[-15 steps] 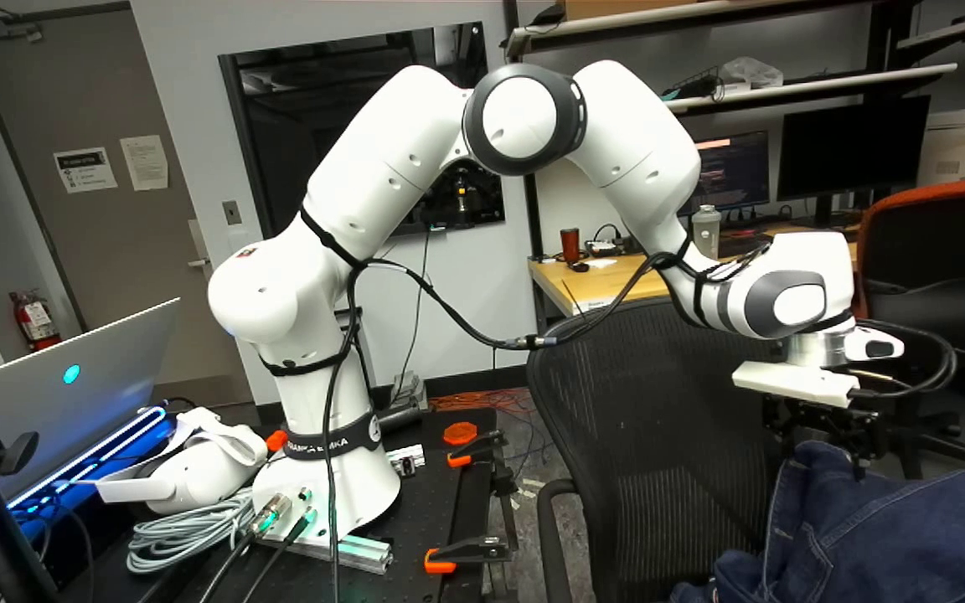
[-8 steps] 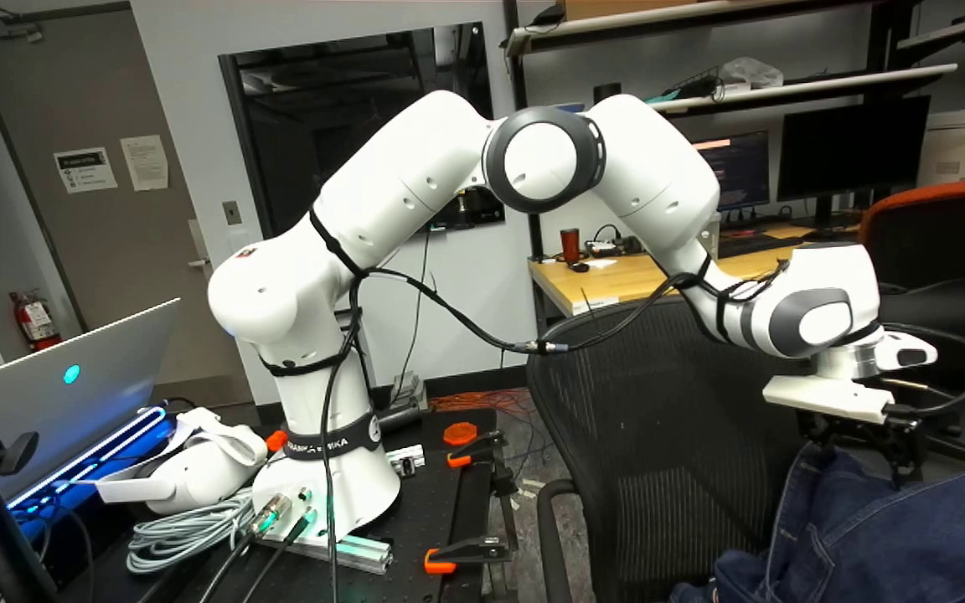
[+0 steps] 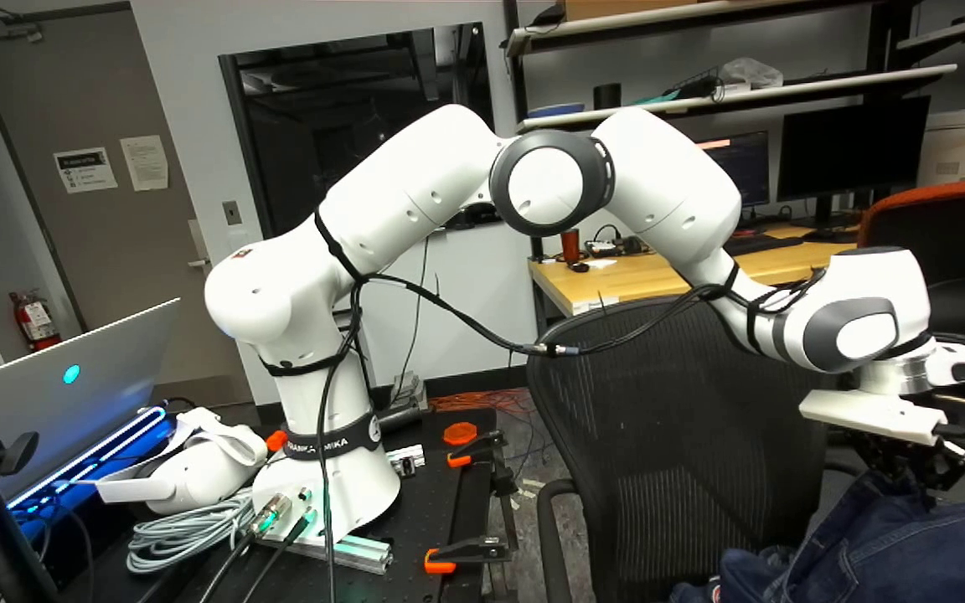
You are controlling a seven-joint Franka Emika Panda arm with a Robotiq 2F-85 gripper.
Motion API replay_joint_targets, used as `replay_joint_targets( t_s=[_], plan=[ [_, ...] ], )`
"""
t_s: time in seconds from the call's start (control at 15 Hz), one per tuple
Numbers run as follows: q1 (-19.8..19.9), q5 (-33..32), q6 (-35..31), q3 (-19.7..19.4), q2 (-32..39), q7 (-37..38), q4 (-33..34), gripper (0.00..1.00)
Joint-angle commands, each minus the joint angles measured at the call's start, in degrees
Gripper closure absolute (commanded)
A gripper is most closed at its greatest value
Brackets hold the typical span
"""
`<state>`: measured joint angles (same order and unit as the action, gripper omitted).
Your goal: Pick up the blue jacket and put it on top of the chair
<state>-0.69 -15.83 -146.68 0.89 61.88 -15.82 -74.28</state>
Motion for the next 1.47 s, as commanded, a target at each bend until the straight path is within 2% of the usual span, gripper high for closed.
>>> replay_joint_targets(
  t_s=[0.0, 0.33, 0.4, 0.67, 1.0, 1.2, 1.4],
  plan=[
    [0.77, 2.60, 3.73, -0.07, 2.86, 0.10, 6.17, 1.00],
    [1.12, 4.39, 6.72, 0.38, 3.93, 0.63, 8.81, 0.99],
    [0.11, 4.74, 5.20, 0.46, 0.97, 2.87, 4.05, 0.99],
    [0.69, 7.97, 5.07, 3.04, -6.79, 4.77, -2.49, 0.99],
    [0.89, 12.17, 6.25, 5.13, -16.28, 6.28, -4.32, 0.99],
    [0.57, 14.34, 10.16, 6.45, -21.37, 5.34, -2.96, 0.99],
    [0.50, 17.11, 17.79, 8.73, -25.55, 3.77, 0.07, 0.99]
  ],
)
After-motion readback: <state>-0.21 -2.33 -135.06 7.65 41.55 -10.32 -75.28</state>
